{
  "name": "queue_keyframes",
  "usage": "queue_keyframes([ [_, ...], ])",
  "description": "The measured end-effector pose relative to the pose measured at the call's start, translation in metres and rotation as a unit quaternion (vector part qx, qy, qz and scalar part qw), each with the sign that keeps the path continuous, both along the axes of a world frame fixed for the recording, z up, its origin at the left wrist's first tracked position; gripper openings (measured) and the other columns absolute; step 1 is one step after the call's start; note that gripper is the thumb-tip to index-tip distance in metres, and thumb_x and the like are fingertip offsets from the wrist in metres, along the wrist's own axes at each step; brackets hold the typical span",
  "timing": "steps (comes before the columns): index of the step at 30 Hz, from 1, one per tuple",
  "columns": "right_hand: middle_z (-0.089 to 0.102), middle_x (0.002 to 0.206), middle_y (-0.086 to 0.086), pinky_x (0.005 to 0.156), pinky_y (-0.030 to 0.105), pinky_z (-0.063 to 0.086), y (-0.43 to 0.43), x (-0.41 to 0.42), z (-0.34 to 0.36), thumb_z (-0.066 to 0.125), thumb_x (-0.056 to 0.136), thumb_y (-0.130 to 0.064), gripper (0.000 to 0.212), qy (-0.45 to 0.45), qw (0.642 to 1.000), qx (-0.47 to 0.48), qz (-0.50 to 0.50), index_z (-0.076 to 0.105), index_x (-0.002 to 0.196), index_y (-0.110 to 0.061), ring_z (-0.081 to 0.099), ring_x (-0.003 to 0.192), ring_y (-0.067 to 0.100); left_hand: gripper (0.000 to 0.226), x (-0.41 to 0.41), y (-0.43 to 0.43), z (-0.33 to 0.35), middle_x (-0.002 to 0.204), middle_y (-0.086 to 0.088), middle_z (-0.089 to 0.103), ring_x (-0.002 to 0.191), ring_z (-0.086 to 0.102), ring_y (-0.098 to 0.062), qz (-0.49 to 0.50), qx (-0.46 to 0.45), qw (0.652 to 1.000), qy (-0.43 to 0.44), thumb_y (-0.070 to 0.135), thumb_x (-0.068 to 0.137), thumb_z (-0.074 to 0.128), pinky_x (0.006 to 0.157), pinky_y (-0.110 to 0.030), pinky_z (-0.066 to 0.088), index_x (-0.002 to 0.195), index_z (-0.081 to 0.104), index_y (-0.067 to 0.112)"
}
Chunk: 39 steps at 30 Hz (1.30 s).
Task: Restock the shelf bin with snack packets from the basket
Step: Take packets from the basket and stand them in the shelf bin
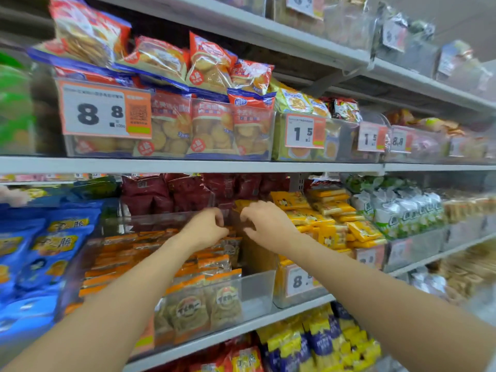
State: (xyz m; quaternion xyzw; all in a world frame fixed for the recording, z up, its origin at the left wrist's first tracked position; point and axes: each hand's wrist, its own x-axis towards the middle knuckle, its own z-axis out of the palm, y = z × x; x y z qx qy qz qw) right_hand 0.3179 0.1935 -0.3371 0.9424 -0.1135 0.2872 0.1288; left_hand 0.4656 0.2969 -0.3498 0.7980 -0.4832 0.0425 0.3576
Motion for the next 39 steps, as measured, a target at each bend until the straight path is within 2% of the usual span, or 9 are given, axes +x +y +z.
queue_keyframes([
  [3, 0.059, 0.103, 0.003, 0.078, 0.036, 0.046, 0.008, -0.032, -0.011, 0.062, 0.090, -0.025, 0.019, -0.037, 0.998, 0.056, 0.004, 0.061, 0.107, -0.015, 0.058, 0.096, 0.024, 0.019, -0.036, 0.011, 0.004, 0.062, 0.003, 0.055, 0.059, 0.050, -0.016, -0.022, -0.019, 1.000, -0.004, 0.014, 0.074, 0.067, 0.061, -0.032, 0.044, 0.064, 0.052, 0.019],
  [7, 0.059, 0.101, -0.002, 0.070, 0.035, 0.049, 0.011, -0.076, -0.031, 0.061, 0.091, -0.028, 0.019, -0.046, 0.995, 0.090, -0.010, 0.061, 0.107, -0.019, 0.059, 0.090, 0.019, 0.023, -0.084, 0.016, -0.003, 0.059, 0.003, 0.056, 0.059, 0.053, -0.018, -0.051, 0.029, 0.998, -0.012, 0.014, 0.075, 0.068, 0.060, -0.032, 0.046, 0.061, 0.051, 0.020],
  [15, 0.062, 0.102, -0.002, 0.069, 0.032, 0.047, -0.008, -0.179, -0.101, 0.066, 0.088, -0.035, 0.029, -0.003, 0.979, 0.179, -0.092, 0.060, 0.111, -0.019, 0.059, 0.091, 0.018, 0.021, -0.173, -0.011, -0.060, 0.066, -0.007, 0.049, 0.062, 0.045, -0.021, -0.121, 0.127, 0.984, 0.012, 0.009, 0.080, 0.066, 0.059, -0.030, 0.035, 0.065, 0.051, 0.013],
  [18, 0.064, 0.098, 0.000, 0.067, 0.030, 0.041, -0.018, -0.218, -0.141, 0.068, 0.084, -0.035, 0.021, 0.011, 0.967, 0.217, -0.132, 0.060, 0.099, -0.022, 0.061, 0.091, 0.022, 0.026, -0.208, -0.030, -0.096, 0.061, -0.003, 0.053, 0.060, 0.050, -0.017, -0.145, 0.153, 0.977, 0.024, 0.013, 0.079, 0.072, 0.060, -0.027, 0.038, 0.062, 0.052, 0.016],
  [20, 0.066, 0.101, 0.002, 0.073, 0.033, 0.046, -0.023, -0.242, -0.167, 0.068, 0.081, -0.035, 0.027, 0.036, 0.956, 0.247, -0.151, 0.064, 0.104, -0.021, 0.061, 0.098, 0.024, 0.022, -0.230, -0.042, -0.124, 0.063, -0.005, 0.058, 0.061, 0.052, -0.017, -0.165, 0.170, 0.971, 0.042, 0.014, 0.077, 0.073, 0.059, -0.026, 0.040, 0.062, 0.057, 0.015],
  [22, 0.067, 0.105, 0.005, 0.083, 0.037, 0.049, -0.028, -0.265, -0.191, 0.069, 0.080, -0.035, 0.036, 0.060, 0.940, 0.285, -0.177, 0.065, 0.112, -0.018, 0.061, 0.102, 0.025, 0.015, -0.253, -0.053, -0.153, 0.065, -0.007, 0.056, 0.063, 0.051, -0.017, -0.181, 0.187, 0.964, 0.059, 0.018, 0.076, 0.072, 0.058, -0.026, 0.039, 0.066, 0.064, 0.009],
  [25, 0.069, 0.104, 0.007, 0.083, 0.034, 0.049, -0.034, -0.298, -0.234, 0.071, 0.081, -0.031, 0.033, 0.063, 0.912, 0.347, -0.209, 0.067, 0.109, -0.014, 0.062, 0.100, 0.027, 0.015, -0.285, -0.069, -0.203, 0.071, -0.011, 0.061, 0.067, 0.054, -0.015, -0.205, 0.226, 0.949, 0.084, 0.018, 0.078, 0.067, 0.060, -0.026, 0.042, 0.078, 0.072, 0.004],
  [32, 0.067, 0.106, 0.006, 0.080, 0.028, 0.045, -0.047, -0.371, -0.371, 0.071, 0.085, -0.031, 0.037, 0.138, 0.814, 0.484, -0.289, 0.064, 0.117, -0.014, 0.060, 0.100, 0.022, 0.011, -0.334, -0.084, -0.338, 0.070, -0.008, 0.063, 0.046, 0.057, -0.006, -0.217, 0.314, 0.893, 0.241, 0.008, 0.087, 0.064, 0.044, -0.016, 0.042, 0.076, 0.065, 0.005],
  [39, 0.062, 0.109, 0.010, 0.089, 0.031, 0.044, -0.041, -0.426, -0.515, 0.067, 0.088, -0.031, 0.035, 0.231, 0.715, 0.543, -0.375, 0.063, 0.117, -0.011, 0.057, 0.105, 0.026, 0.019, -0.352, -0.071, -0.470, 0.078, -0.015, 0.067, 0.053, 0.060, -0.013, -0.141, 0.369, 0.844, 0.363, 0.007, 0.088, 0.059, 0.049, -0.019, 0.047, 0.070, 0.064, 0.005],
])
